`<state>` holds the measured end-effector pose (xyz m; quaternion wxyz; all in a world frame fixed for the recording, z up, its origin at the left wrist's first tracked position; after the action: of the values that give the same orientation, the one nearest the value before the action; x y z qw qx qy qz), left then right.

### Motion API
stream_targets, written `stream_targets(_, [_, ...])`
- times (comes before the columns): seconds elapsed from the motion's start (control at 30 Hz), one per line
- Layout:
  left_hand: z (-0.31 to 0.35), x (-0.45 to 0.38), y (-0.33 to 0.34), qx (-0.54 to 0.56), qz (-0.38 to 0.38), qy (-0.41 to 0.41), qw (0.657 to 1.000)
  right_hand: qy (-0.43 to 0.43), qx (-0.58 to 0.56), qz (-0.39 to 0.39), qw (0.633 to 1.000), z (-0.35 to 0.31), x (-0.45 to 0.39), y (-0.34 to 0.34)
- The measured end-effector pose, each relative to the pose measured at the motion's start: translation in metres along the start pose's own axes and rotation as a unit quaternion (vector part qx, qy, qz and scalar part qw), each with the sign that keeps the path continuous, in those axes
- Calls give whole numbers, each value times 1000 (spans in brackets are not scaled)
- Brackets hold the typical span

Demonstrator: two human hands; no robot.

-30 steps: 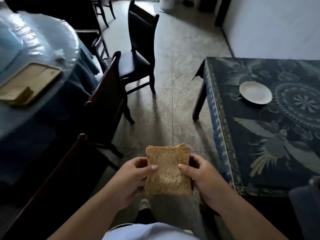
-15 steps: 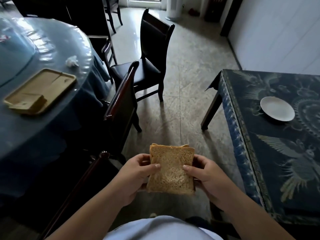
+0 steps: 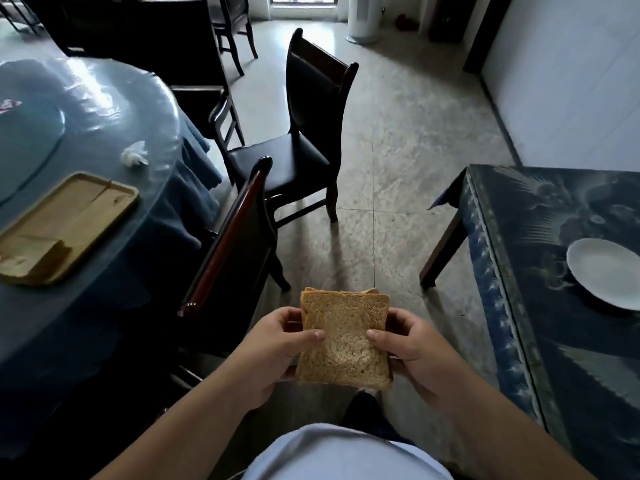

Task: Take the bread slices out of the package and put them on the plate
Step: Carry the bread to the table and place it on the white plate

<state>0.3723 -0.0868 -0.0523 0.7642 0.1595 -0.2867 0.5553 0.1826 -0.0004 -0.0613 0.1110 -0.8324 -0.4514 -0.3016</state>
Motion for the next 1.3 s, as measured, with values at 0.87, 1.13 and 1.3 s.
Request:
stream_targets(0.87, [236,-280,149,1,-105,-20,994,9,-98,98,990,-207,-270,-43])
stream_targets(1.13, [284,-337,239,-120,-272,-33,954,-18,-193,247,949,-223,-286,-80])
stream_targets(1.3, [279,-332,314,-226,-359,-33,905,-27,-242,358,901,-204,-261,-124])
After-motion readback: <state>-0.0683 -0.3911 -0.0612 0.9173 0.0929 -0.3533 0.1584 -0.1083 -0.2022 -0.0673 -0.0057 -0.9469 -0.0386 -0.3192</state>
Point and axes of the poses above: each hand's wrist, its own x-axis away from the middle knuckle, its own y-axis out of the palm, z = x × y, the point moved 5 cm from there along -x, towards the middle knuckle, and after that the axes turned 14 degrees about z, right-handed, at the moved point
